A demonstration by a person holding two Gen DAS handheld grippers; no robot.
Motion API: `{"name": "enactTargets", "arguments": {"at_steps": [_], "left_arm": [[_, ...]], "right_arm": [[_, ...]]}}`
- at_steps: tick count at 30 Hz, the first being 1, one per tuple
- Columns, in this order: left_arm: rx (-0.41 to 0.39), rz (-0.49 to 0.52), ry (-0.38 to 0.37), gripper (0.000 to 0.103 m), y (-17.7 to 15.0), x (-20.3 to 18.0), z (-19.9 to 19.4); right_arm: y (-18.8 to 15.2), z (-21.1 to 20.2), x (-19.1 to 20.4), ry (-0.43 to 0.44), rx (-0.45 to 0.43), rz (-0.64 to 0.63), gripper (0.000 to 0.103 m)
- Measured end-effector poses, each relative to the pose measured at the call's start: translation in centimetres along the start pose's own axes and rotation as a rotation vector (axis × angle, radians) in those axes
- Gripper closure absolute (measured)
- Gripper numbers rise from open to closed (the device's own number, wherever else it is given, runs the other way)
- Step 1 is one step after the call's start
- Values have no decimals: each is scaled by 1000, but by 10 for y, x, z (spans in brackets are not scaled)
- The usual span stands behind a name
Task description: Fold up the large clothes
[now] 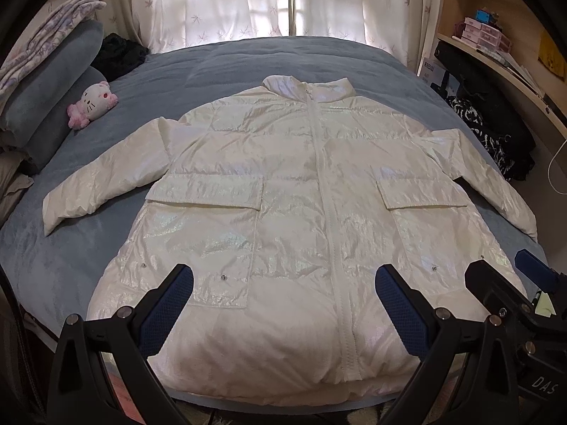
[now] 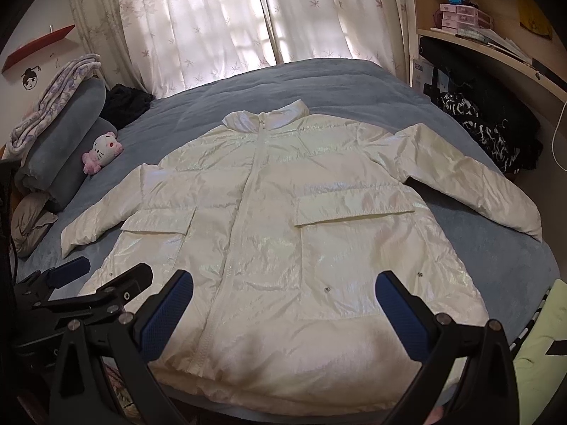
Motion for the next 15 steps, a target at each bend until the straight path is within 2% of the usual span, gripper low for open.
{"name": "enactTargets", "arguments": {"at_steps": [15], "left_arm": [[-26,-1,15,2,1,-3,0]], "right_arm": [[-1,2,-3,0,1,3,0]]}}
Point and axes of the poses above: each gripper's, at about its wrist camera, not at the fingertips, and z roughly the way its jaws point, x to its left, y to its top, the point moved 8 cm from there along z, roughly the way its jaws point, and after that the axes turned 6 degrees about y, right-handed, at the moved point
